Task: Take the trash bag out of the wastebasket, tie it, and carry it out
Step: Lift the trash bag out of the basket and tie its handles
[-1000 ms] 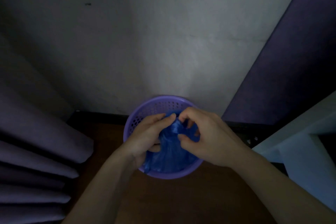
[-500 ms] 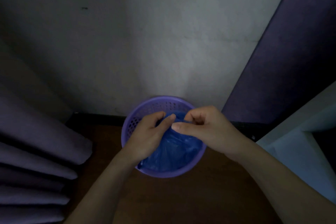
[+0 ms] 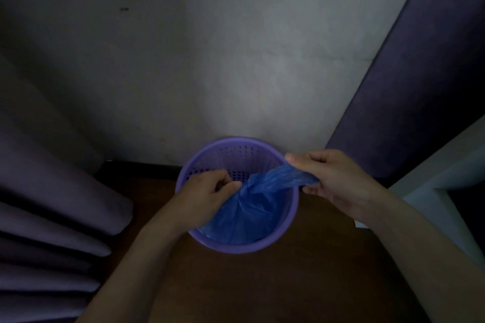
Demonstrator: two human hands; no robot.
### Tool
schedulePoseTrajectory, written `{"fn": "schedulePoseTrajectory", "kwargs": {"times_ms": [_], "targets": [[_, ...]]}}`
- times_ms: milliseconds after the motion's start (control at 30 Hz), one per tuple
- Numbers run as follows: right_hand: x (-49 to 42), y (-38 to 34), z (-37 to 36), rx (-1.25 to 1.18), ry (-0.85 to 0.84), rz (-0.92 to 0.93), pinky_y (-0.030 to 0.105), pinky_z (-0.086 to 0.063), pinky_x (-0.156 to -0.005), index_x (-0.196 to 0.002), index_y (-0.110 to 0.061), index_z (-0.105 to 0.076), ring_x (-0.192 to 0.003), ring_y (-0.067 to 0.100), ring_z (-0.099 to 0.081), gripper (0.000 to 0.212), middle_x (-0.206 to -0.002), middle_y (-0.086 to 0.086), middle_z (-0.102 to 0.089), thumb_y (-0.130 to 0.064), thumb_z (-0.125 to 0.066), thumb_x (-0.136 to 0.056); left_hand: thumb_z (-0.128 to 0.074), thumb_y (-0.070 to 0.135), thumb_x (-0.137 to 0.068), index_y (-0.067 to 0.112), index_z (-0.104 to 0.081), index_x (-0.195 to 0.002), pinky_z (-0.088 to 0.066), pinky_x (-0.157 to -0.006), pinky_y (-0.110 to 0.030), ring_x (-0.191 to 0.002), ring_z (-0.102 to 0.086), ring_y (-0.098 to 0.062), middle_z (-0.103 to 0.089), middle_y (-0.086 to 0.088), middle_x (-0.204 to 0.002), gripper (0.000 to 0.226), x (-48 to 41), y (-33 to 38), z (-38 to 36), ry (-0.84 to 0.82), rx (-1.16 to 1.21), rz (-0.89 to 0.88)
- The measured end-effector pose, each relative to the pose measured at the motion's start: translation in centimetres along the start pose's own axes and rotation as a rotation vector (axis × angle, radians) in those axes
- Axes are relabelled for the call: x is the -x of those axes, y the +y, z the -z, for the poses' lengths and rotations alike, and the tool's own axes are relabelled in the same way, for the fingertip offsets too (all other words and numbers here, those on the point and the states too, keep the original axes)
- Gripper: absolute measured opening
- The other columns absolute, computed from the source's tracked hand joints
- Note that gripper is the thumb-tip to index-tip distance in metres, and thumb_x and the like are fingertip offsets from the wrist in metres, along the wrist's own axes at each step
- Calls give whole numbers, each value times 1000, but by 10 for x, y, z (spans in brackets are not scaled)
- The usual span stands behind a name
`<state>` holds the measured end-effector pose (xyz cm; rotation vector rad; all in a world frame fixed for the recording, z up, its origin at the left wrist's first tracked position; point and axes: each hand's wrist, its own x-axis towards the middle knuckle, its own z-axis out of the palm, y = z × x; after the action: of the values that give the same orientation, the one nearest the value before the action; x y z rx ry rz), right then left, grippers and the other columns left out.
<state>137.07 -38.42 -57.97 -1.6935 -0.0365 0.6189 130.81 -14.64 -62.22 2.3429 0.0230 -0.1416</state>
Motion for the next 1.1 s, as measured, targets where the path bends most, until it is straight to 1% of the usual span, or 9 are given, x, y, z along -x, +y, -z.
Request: {"fn": "schedulePoseTrajectory", "kwargs": {"times_ms": [167,267,400,533,600,700,833,967,1100], "targets": [[-3,-3,7,-158,67,-61,24,-57,-71,-90,-8,-76,-85,20,-63,15,-92,12,-70,-22,-71,-87,-68,48,-85,15,-53,-64,-38,-53,-28,-51,-48,-10,-53,5,-55,42,0,-10,11,59,-93,115],[-5,-1,10,-142,125,-80,27,-57,-76,-90,-11,-75,-88,20,-64,10,-91,8,-72,-20,-73,-86,-68,49,-84,17,-44,-58,-33,-51,-31,-46,-38,-9,-40,6,-50,49,0,-16,18,132,-105,139],[-8,-2,12,-250,181,-70,24,-57,-70,-91,-12,-72,-80,15,-69,14,-81,0,-75,-23,-75,-84,-61,28,-96,14,-56,-65,-33,-49,-21,-45,-38,-2,-45,9,-49,34,-1,-13,19,112,219,158],[-10,-5,8,-412,178,-11,21,-55,-62,-84,-14,-69,-66,6,-70,8,-71,-3,-73,-21,-70,-89,-53,19,-100,14,-49,-72,-29,-42,-17,-43,-31,-5,-38,2,-59,29,0,-10,18,78,676,322],[-10,-7,6,-464,159,13,22,-56,-69,-85,-14,-69,-72,7,-70,9,-76,-2,-72,-19,-66,-92,-52,19,-100,13,-47,-75,-28,-44,-20,-46,-29,-7,-37,2,-60,26,0,-13,19,87,746,356],[-11,-7,4,-553,148,31,25,-54,-79,-84,-18,-69,-82,9,-71,8,-84,-1,-72,-21,-67,-91,-57,22,-98,12,-56,-82,-36,-44,-17,-44,-37,-5,-43,4,-54,18,0,-18,21,71,616,385],[-17,-5,6,-704,177,16,28,-54,-84,-90,-20,-66,-86,10,-73,9,-84,-4,-74,-29,-68,-90,-58,28,-97,12,-60,-85,-46,-59,-19,-60,-51,-7,-53,-4,-71,19,-1,-20,23,145,653,380],[-21,-4,0,-806,159,58,26,-60,-69,-92,-17,-66,-80,11,-75,14,-82,-2,-76,-21,-55,-100,-53,25,-98,17,-57,-76,-47,-78,-24,-74,-61,-8,-61,3,-71,24,-5,-7,25,237,1152,317],[-24,-6,-7,-877,123,52,26,-61,-64,-95,-12,-67,-66,11,-72,23,-76,1,-72,-11,-45,-100,-51,29,-96,19,-46,-68,-47,-84,-28,-62,-54,-8,-40,3,-60,31,-8,0,24,209,1426,275]]}}
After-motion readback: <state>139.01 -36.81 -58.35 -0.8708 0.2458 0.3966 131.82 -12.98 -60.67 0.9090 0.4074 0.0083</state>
